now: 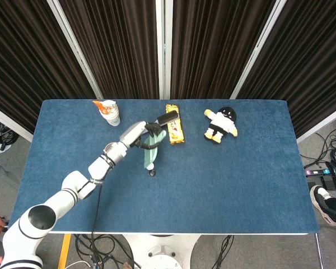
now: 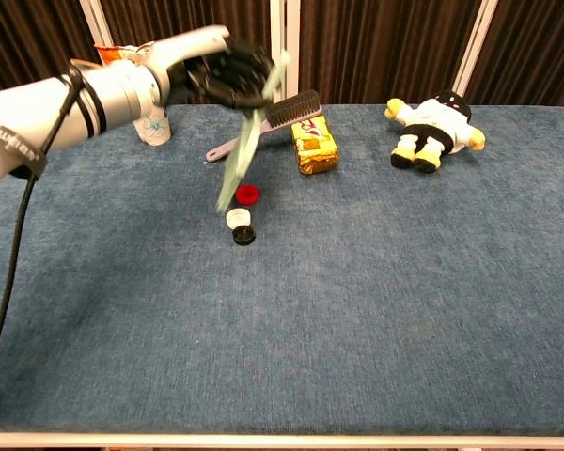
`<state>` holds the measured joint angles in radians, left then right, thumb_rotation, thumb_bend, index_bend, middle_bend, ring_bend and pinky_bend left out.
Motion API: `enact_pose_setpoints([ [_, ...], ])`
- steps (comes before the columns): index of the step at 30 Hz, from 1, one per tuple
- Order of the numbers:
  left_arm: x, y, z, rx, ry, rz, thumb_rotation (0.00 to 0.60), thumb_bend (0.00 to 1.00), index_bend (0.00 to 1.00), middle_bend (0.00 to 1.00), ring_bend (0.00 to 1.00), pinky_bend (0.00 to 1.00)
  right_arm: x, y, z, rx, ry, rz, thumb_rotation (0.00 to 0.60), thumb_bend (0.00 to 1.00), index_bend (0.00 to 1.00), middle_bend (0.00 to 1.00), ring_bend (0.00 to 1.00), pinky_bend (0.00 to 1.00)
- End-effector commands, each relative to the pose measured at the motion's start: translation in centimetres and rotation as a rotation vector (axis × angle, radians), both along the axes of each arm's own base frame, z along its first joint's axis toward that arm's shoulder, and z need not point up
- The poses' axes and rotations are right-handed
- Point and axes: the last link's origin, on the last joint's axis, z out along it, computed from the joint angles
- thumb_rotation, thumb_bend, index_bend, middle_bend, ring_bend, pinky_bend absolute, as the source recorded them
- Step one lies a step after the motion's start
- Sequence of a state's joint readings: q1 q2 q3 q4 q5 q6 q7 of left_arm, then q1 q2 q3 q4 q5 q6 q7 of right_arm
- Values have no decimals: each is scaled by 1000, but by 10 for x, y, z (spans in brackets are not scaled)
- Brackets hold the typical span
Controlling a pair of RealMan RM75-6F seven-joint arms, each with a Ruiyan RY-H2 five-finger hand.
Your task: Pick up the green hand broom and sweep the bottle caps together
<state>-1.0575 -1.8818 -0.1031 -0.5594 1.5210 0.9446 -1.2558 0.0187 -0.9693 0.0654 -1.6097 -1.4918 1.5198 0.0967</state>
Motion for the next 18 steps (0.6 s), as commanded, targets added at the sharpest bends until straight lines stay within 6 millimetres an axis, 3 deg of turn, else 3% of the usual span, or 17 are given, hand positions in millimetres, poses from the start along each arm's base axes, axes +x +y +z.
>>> enact_pose_setpoints([
  [1,-1,9,10,49,-68,91,600,486,557,589,427,410,-1,0,0,0,-3,1,600,297,0,64,0,0],
  [18,9,7,-31,1,-99,329,600,487,554,588,420,393,-3,1,0,0,-4,-3,600,297,0,64,0,0],
])
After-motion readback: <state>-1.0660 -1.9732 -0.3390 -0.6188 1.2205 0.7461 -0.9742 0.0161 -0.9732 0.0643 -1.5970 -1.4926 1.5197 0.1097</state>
